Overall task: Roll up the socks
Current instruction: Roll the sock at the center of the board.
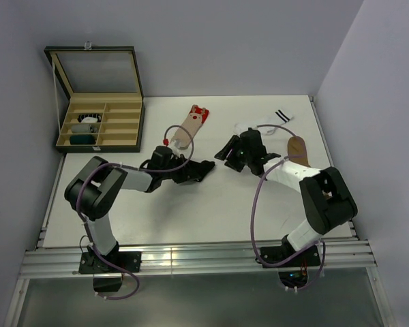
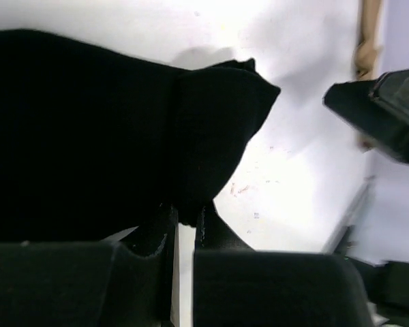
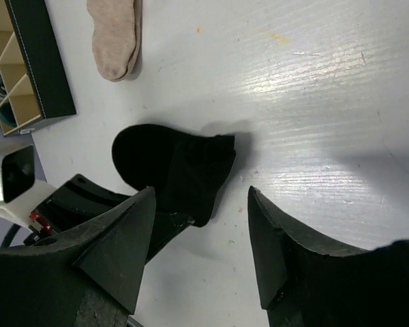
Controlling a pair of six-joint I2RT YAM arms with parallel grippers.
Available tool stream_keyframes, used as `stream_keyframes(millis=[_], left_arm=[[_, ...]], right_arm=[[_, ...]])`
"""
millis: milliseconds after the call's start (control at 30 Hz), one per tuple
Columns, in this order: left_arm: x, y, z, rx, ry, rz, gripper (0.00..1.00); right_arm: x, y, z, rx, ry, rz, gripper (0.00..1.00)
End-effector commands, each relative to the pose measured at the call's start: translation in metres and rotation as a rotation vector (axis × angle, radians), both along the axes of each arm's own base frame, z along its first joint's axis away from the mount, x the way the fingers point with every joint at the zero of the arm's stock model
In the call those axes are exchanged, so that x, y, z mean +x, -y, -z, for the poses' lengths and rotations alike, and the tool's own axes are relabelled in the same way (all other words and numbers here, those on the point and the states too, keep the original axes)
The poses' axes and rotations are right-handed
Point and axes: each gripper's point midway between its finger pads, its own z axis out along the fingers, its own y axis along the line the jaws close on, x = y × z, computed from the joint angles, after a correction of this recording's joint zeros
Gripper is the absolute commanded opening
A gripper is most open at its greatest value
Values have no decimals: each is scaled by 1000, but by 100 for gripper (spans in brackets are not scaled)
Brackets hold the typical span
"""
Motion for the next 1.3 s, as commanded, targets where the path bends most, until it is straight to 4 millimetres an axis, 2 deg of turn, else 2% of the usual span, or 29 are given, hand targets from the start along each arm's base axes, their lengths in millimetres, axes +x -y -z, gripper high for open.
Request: stream_keyframes(millis=[0, 33, 267, 400, 833, 1133, 1267], left_arm=[[-5, 2, -14, -218, -128, -96, 3], [-11, -2, -6, -228, -159, -109, 4], [-7, -11, 10, -226, -217, -155, 8], [-7, -13, 12, -211, -225, -171, 11], [-25, -25, 32, -201, -332, -244, 18], [-29, -26, 38, -204, -368, -246, 19], [-32, -26, 39, -209, -381, -242, 19]], right_arm=[[5, -10, 0, 10, 39, -30, 63], [3, -13, 3, 5, 33, -48, 63], [-5, -33, 23, -8, -11, -123, 63], [-4, -43, 24, -10, 0, -151, 63], [3, -72, 25, 30, 31, -240, 62], [0, -83, 41, 34, 5, -307, 57], [-1, -82, 52, 13, -1, -323, 49]])
